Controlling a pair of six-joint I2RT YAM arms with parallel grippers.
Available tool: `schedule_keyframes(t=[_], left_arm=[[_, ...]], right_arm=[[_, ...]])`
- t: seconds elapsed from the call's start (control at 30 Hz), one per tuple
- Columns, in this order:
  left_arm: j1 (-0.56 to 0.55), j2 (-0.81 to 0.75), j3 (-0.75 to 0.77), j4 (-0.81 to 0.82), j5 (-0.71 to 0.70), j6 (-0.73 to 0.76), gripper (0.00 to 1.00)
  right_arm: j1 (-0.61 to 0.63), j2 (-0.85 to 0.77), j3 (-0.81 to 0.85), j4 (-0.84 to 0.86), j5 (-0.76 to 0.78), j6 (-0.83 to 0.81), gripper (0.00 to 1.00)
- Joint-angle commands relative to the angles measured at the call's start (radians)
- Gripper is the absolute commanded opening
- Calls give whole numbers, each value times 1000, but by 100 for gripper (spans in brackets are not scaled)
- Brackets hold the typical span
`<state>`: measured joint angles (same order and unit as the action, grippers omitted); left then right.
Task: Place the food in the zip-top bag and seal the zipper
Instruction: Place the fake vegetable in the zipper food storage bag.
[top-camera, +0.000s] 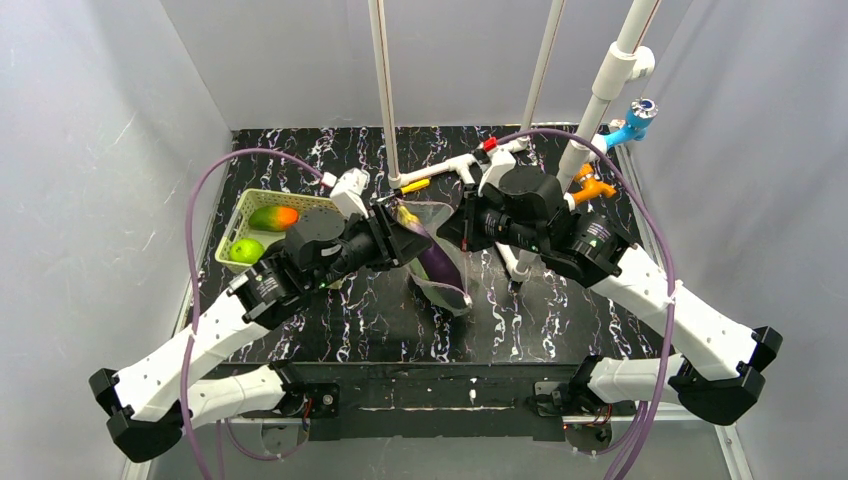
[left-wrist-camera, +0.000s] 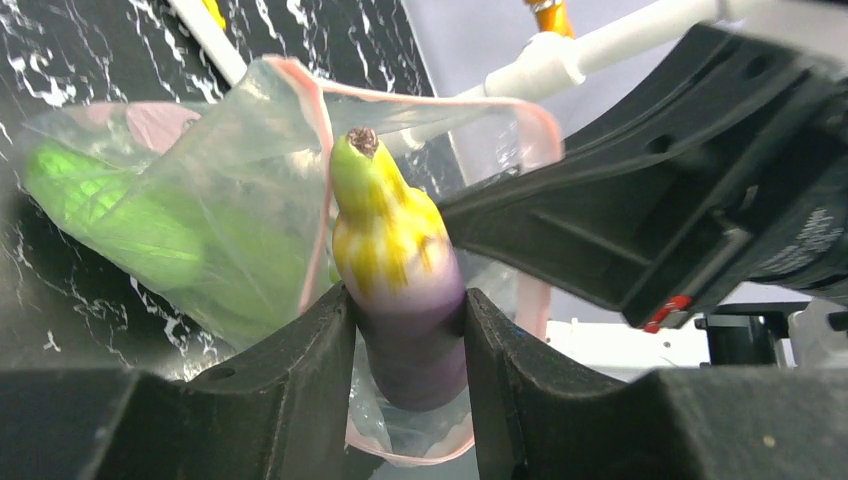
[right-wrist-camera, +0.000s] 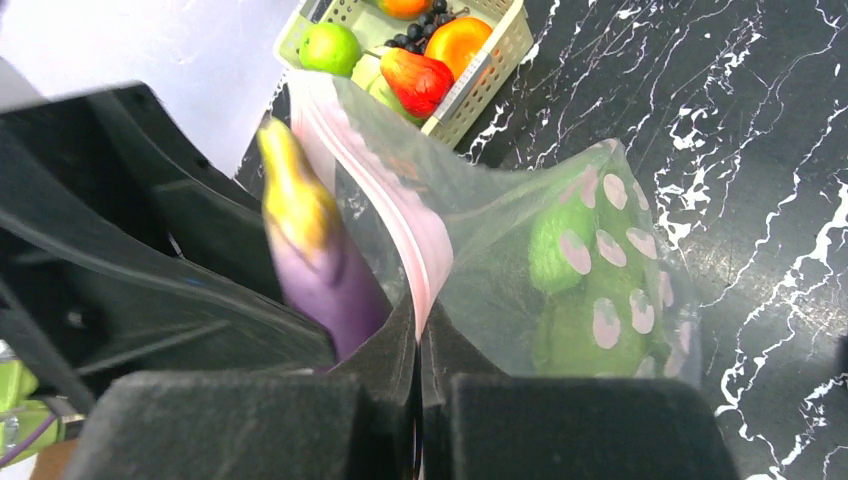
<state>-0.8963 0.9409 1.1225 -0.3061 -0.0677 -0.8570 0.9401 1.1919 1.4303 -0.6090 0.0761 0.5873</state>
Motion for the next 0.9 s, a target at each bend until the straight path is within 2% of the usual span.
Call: schedule_keyframes(t=[0.0, 0.17, 0.27, 0.37, 0.43, 0.53, 0.57, 0.67, 0.8, 0.87], left_arm=[[-4, 26, -38, 24, 66, -55, 0], [-5, 85, -3, -78, 52, -45, 0], [-4, 100, -46, -39, 56, -115, 0], [-5, 107, -71, -8, 68, -160, 8], [-4, 106, -56, -30, 68, -159, 19], [-4, 94, -23, -81, 68, -151, 51], [-5, 89, -7, -105, 68, -148, 58], [-3, 70, 72, -191, 68, -109, 71], [-3, 63, 210, -358, 67, -34, 81], [-3, 61, 260, -420, 68, -2, 97]], right_arm=[[-21, -24, 6, 117, -37, 31, 1], [-35, -25, -7, 121, -65, 42, 1], [-39, -24, -14, 134, -68, 59, 1], [-41, -19, -15, 140, -68, 63, 1], [-43, -16, -14, 132, -68, 55, 1], [-47, -27, -30, 128, -69, 39, 1], [-48, -32, -36, 126, -66, 32, 1], [-54, -45, -46, 107, -61, 12, 1], [-62, -63, -70, 97, -62, -12, 1], [-68, -64, -76, 93, -68, -18, 1]])
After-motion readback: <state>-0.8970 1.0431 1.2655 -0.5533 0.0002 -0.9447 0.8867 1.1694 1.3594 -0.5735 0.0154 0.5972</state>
